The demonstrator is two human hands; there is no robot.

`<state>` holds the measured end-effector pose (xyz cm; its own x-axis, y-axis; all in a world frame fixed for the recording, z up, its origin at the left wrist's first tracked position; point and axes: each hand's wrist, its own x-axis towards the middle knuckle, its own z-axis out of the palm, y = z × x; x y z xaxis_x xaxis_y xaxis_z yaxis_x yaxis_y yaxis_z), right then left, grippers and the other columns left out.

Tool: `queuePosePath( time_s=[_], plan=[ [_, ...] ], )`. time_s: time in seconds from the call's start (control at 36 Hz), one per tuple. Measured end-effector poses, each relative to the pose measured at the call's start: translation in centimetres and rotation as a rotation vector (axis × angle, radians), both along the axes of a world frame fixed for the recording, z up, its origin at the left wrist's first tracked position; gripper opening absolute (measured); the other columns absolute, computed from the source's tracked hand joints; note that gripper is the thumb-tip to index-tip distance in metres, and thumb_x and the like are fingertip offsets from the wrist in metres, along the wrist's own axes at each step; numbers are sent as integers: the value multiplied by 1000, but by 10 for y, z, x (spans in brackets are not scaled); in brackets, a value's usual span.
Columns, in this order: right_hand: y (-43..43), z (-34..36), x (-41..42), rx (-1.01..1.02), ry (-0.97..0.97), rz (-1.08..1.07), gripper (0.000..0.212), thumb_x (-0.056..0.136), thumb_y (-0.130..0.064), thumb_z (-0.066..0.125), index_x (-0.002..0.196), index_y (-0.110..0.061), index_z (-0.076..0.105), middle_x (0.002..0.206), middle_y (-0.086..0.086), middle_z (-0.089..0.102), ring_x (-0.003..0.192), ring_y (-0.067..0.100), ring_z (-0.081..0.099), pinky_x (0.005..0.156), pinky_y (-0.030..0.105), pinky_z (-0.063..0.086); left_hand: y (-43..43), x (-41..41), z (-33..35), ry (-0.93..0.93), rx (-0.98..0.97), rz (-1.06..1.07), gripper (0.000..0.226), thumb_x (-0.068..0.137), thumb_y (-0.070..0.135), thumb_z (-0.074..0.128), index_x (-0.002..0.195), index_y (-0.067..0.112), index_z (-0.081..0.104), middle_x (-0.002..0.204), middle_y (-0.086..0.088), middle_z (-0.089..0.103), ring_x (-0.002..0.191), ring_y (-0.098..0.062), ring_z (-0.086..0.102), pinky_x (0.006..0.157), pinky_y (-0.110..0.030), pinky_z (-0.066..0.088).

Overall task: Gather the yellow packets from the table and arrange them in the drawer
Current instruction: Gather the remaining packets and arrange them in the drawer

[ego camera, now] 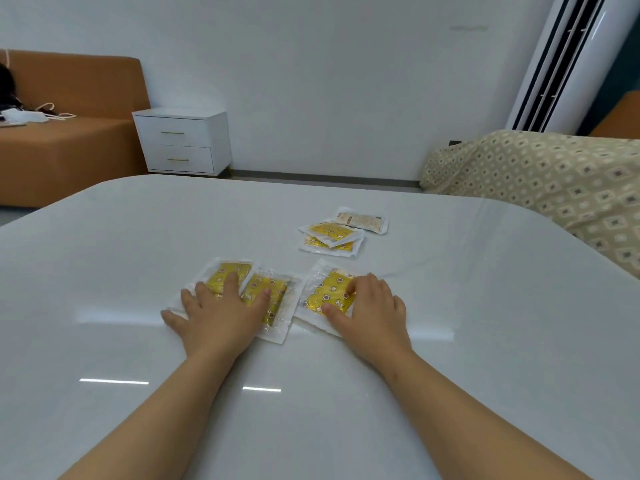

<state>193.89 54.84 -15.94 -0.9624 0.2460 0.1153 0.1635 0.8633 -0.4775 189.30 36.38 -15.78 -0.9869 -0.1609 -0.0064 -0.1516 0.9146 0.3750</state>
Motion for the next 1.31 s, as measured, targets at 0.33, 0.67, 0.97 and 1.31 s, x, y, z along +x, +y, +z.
queuePosePath(
  time_s=[0.33,0.67,0.97,1.31],
  plan=[
    [-3,14,2,-49,-20,-26,75,80,-57,58,143,-32,25,137,-5,45,131,19,35,110,37,18,-10,10,10,37,104,-170,79,73,75,48,140,44,21,135,0,43,135,-16,30,110,-60,1],
    [3,7,11,-457,269,32,60,81,-2,61,131,-28,42,121,-14,43,115,8,48,86,18,35,-20,23,12,200,667,-378,69,71,14,80,118,46,40,118,4,42,110,-14,45,88,-26,38],
    [4,17,22,-714,405,-45,93,82,4,62,148,-36,11,108,-38,37,102,1,47,86,13,35,-16,18,30,-194,847,-203,70,67,3,82,127,21,52,111,-7,64,92,-28,66,84,-43,55],
    [16,10,94,-1219,486,-132,97,83,5,63,147,-43,7,139,-11,43,110,5,56,98,33,44,-21,89,23,34,1137,-187,29,69,9,80,91,21,67,85,0,73,77,-19,71,69,-30,56]
  ],
)
